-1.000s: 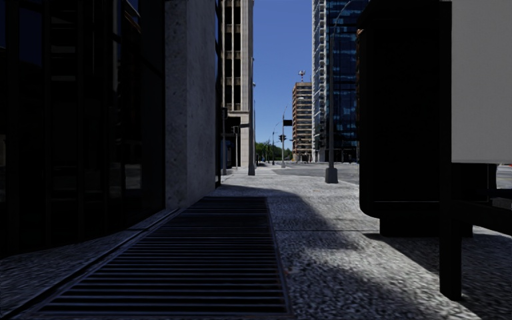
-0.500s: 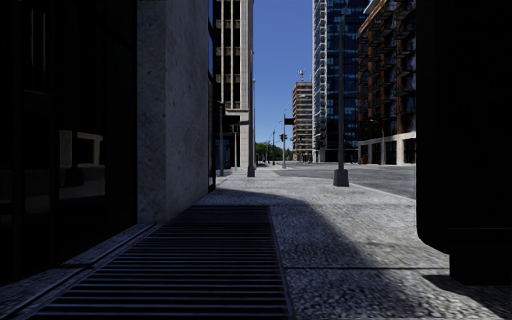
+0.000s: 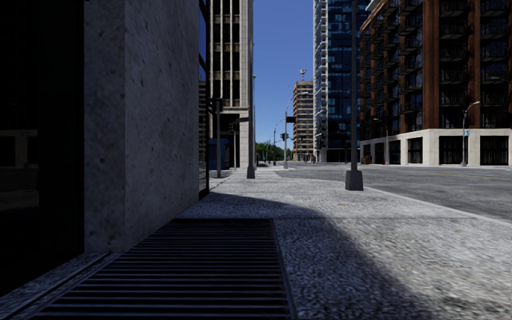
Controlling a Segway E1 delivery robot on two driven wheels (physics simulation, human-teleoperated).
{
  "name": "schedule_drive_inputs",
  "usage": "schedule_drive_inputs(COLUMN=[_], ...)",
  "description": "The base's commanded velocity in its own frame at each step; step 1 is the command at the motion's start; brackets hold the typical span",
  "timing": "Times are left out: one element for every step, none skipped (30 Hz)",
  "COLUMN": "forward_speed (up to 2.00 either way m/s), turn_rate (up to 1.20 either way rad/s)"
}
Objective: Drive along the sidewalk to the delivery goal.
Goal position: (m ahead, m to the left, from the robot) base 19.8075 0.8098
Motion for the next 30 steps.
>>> schedule_drive_inputs(forward_speed=[1.85, 1.85, 1.81, 1.79, 1.78, 1.78, 1.77, 1.77, 1.77, 1.77, 1.77, 1.77, 1.77, 1.77, 1.77, 1.77, 1.77, 1.77, 1.77, 1.77, 1.77, 1.77, 1.77, 1.77, 1.77, 1.77, 1.77, 1.77, 1.77, 1.77], turn_rate=[0.15, 0.15, 0.15, 0.15, 0.15, 0.15, 0.15, 0.15, 0.15, 0.15, 0.15, 0.15, 0.15, 0.15, 0.15, 0.13, 0.12, 0.12, 0.12, 0.11, 0.11, 0.11, 0.11, 0.11, 0.11, 0.11, 0.12, 0.13, 0.13, 0.13])
